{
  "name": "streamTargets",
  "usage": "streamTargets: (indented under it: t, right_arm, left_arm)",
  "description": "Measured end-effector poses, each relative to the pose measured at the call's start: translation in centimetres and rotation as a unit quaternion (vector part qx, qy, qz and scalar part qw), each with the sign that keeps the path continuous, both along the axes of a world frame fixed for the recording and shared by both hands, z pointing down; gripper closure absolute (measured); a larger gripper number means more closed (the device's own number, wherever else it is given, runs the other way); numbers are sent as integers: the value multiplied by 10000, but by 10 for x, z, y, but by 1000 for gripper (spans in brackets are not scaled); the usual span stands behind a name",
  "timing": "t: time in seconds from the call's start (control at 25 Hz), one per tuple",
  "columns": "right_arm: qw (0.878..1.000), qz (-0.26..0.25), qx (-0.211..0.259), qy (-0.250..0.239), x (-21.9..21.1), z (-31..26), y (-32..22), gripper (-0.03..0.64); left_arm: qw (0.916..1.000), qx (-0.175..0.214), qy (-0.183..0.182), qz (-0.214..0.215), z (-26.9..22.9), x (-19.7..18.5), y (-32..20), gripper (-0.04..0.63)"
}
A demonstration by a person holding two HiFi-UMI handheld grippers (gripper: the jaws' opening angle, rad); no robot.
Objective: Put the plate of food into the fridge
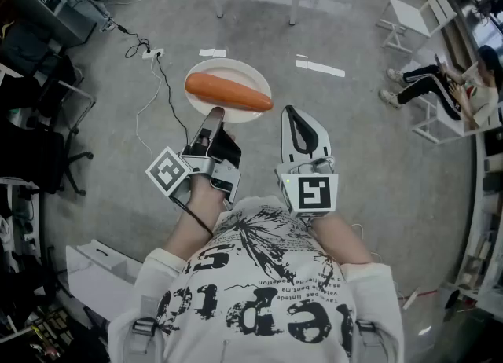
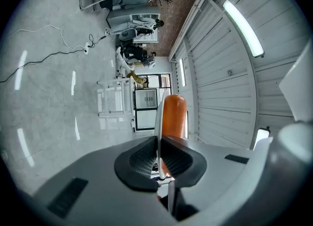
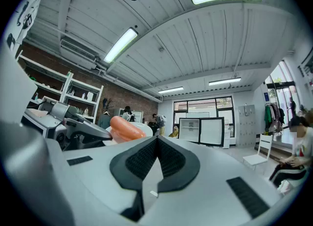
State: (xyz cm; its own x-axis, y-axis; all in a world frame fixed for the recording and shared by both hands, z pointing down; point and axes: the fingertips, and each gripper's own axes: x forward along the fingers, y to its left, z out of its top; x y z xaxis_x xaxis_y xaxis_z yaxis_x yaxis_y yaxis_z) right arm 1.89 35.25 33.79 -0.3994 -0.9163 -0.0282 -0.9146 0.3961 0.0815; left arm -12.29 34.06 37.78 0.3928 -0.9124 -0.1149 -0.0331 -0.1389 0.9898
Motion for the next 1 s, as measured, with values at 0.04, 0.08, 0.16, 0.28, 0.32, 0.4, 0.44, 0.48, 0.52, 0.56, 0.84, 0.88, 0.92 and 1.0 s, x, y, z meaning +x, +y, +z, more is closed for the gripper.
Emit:
streamTargets:
  t: [0.04,0.08,0.16,0.28,0.32,0.4,0.44,0.48,0.52,0.56,0.84,0.88,0.92,1.0]
  right_arm:
    - [10000,-71,36,11,-1,2,1,617]
    - [9999,-128,58,22,-1,3,2,617]
    - [9998,-185,36,52,-3,6,3,617]
    - [9997,-186,-87,116,-6,11,5,617]
    - [9997,-193,-114,122,-8,12,6,617]
    - [9996,-216,-141,112,-12,14,6,617]
    - [9996,-226,-151,109,-15,14,6,617]
    - [9995,-233,-162,104,-18,15,6,617]
    - [9995,-237,-176,93,-21,15,6,617]
    - [9995,-235,-192,83,-23,17,6,617]
    - [9994,-152,-301,95,-39,21,-1,617]
    - [9994,-121,-301,80,-42,21,-3,617]
    - [9995,-85,-304,61,-45,22,-5,617]
    - [9995,-18,-319,17,-46,24,-7,617]
  left_arm:
    - [10000,-11,1,1,1,1,1,574]
    - [10000,-23,2,4,1,2,1,574]
    - [10000,-48,5,15,2,3,2,574]
    - [10000,-60,-8,41,4,3,4,574]
    - [10000,-68,-14,55,5,3,4,574]
    - [9999,-79,-12,92,5,2,3,574]
    - [9999,-80,4,110,5,1,2,574]
    - [9999,-85,23,127,4,0,2,574]
    - [9998,-95,35,144,5,-2,2,572]
    - [9998,-109,33,161,6,-3,1,574]
    - [9995,-174,80,271,12,-17,-7,572]
    - [9994,-181,92,277,12,-23,-8,574]
    - [9994,-190,101,280,13,-28,-10,574]
    - [9994,-199,100,278,14,-35,-13,574]
